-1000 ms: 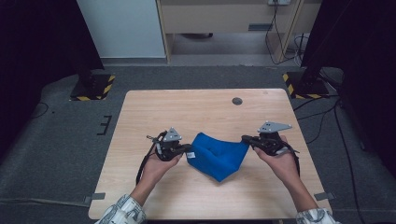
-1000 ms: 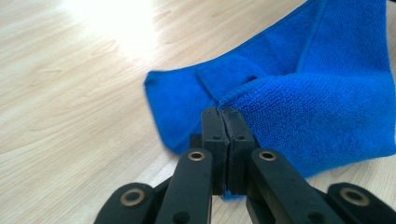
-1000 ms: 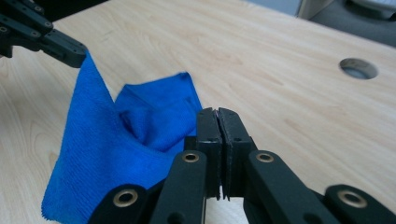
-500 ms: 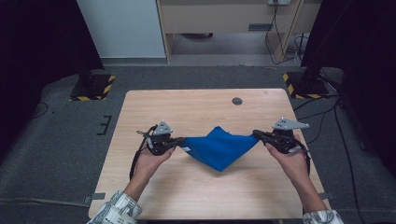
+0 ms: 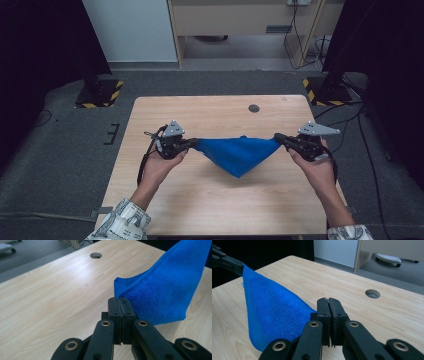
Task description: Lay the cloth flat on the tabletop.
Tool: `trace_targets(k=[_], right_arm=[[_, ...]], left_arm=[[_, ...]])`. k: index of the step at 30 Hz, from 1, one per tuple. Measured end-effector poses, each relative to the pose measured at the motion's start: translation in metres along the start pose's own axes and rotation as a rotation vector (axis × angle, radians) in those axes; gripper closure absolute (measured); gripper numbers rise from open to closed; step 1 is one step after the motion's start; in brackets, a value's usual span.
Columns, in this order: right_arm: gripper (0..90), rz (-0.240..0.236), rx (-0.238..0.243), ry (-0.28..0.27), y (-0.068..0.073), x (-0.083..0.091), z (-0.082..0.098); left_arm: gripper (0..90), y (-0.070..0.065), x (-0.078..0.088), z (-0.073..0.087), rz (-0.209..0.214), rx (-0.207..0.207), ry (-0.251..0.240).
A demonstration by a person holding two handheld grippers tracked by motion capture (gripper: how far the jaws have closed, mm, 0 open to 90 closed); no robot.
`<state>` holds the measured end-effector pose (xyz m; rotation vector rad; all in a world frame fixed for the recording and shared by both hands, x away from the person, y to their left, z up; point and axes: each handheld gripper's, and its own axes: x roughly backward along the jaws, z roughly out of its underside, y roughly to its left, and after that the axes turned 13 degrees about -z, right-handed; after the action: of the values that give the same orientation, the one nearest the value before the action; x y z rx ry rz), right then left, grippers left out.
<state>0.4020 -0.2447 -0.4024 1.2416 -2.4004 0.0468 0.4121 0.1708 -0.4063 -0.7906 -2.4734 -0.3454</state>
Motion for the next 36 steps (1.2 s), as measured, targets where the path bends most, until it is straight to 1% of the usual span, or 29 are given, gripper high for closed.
trace_targets(k=[2, 3, 4, 6, 10, 12, 14, 18, 25, 30, 34, 35, 36], right_arm=[[88.1, -0.003, -0.003, -0.012, 0.002, 0.001, -0.002], [88.1, -0.001, 0.004, -0.023, 0.003, 0.001, -0.004], [88.1, -0.001, 0.004, -0.023, 0.003, 0.001, -0.004], [88.2, 0.005, 0.007, -0.039, 0.005, 0.003, -0.008], [88.2, 0.013, 0.009, -0.047, 0.006, 0.004, -0.012], [88.1, 0.007, -0.001, -0.06, 0.008, 0.006, -0.015], [88.2, 0.01, 0.007, -0.067, 0.01, 0.007, -0.017], [88.2, 0.003, 0.004, -0.085, 0.012, 0.009, -0.02], [88.2, 0.0, 0.007, -0.102, 0.017, 0.013, -0.025], [88.1, -0.001, 0.018, -0.117, 0.021, 0.018, -0.029], [88.1, -0.003, 0.021, -0.133, 0.024, 0.022, -0.032], [88.1, -0.005, 0.027, -0.142, 0.027, 0.026, -0.035], [88.1, -0.005, 0.027, -0.142, 0.027, 0.026, -0.035]], left_arm=[[89.2, 0.0, 0.004, -0.005, -0.003, -0.004, -0.007], [89.1, 0.001, 0.008, -0.008, -0.005, -0.004, -0.01], [89.2, 0.001, 0.008, -0.008, -0.005, -0.004, -0.01], [89.2, 0.002, 0.011, -0.012, -0.007, -0.007, -0.014], [89.1, 0.004, 0.018, -0.019, -0.012, -0.011, -0.027], [89.1, 0.004, 0.022, -0.023, -0.015, -0.014, -0.034], [89.2, 0.005, 0.025, -0.026, -0.017, -0.015, -0.041], [89.1, 0.006, 0.031, -0.032, -0.021, -0.02, -0.05], [89.2, 0.006, 0.037, -0.035, -0.019, -0.021, -0.06], [89.2, 0.007, 0.041, -0.036, -0.019, -0.023, -0.069], [89.1, 0.005, 0.048, -0.037, -0.016, -0.026, -0.079], [89.1, 0.005, 0.052, -0.038, -0.014, -0.03, -0.087], [89.1, 0.005, 0.052, -0.038, -0.014, -0.03, -0.087]])
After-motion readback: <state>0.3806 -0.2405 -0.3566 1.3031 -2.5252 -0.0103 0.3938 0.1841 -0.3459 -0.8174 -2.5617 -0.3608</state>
